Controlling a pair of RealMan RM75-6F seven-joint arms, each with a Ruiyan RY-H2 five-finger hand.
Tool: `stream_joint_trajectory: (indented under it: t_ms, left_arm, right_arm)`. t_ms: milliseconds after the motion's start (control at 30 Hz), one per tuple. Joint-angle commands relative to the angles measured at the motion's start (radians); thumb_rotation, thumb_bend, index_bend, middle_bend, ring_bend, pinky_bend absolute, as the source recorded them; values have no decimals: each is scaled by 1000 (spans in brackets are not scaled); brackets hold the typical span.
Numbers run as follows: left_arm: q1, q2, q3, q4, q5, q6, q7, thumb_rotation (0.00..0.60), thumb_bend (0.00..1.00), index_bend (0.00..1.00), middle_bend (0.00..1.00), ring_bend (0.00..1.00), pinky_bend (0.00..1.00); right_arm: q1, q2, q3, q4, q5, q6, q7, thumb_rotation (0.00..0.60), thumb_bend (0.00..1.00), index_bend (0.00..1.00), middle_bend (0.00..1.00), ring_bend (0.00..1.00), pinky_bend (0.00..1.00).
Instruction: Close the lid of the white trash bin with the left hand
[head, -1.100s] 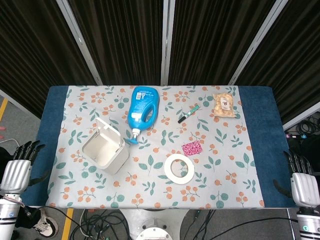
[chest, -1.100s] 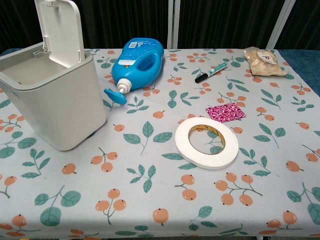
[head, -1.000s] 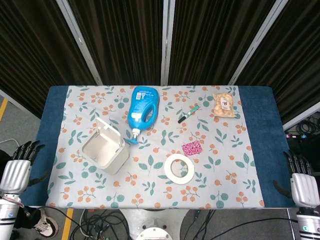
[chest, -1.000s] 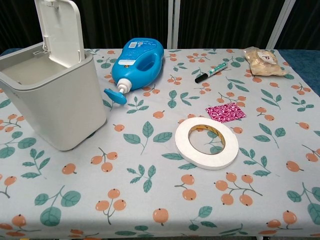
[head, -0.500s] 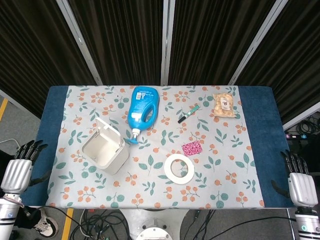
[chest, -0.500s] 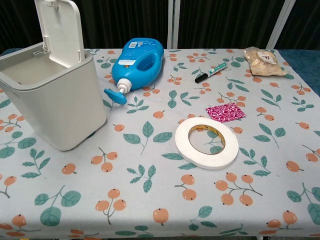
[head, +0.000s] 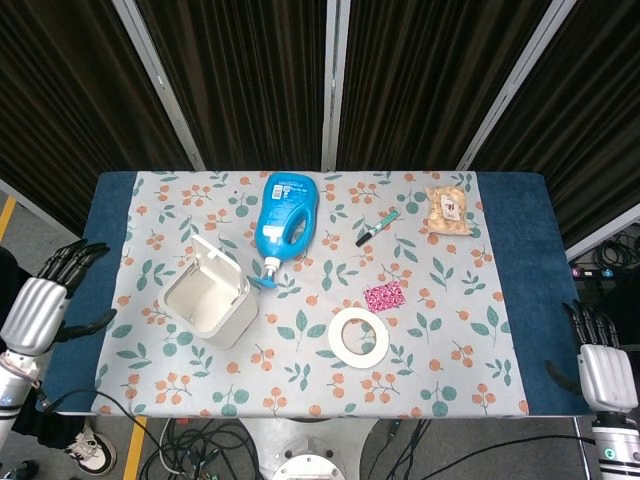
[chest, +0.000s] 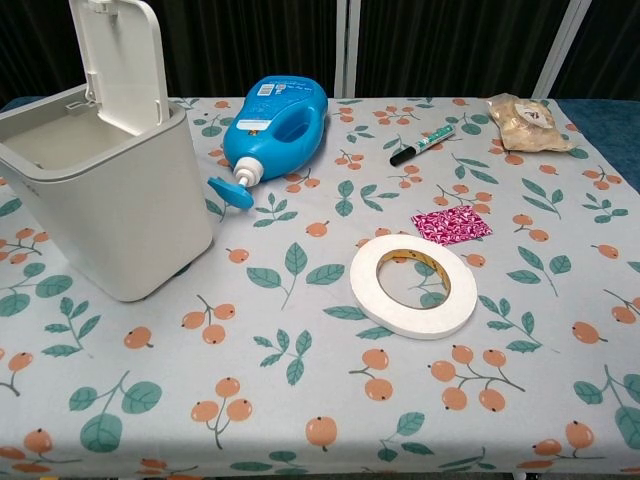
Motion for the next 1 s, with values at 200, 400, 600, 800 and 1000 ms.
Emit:
stream_joint_trajectory:
  t_ms: [200, 400, 600, 800, 1000]
  left_arm:
    - [-175, 44, -52, -63, 22, -170, -135, 495, 301, 95, 124, 45, 124]
    - [-259, 28, -69, -60, 17, -247, -129, 458, 332, 95, 125, 45, 124]
    - [-321, 19, -63, -65, 25, -310, -103, 461, 348, 99, 141, 45, 121]
    - [-349, 4, -39, -61, 38, -341, -31, 462, 349, 99, 207, 45, 119]
    - [-369, -6, -23, -72, 27, -372, 29, 479, 364, 100, 218, 45, 117]
  right_arm:
    - [2, -8, 0, 13, 11, -13, -7, 600, 158, 0, 0, 0, 0]
    - [1, -10, 7, 18, 21, -11, -8, 600, 169, 0, 0, 0, 0]
    - [0, -17, 12, 22, 29, -12, -6, 600, 176, 0, 0, 0, 0]
    - [6, -25, 13, 41, 43, -37, 5, 600, 176, 0, 0, 0, 0]
    - [5, -33, 19, 50, 51, -34, 0, 600, 176, 0, 0, 0, 0]
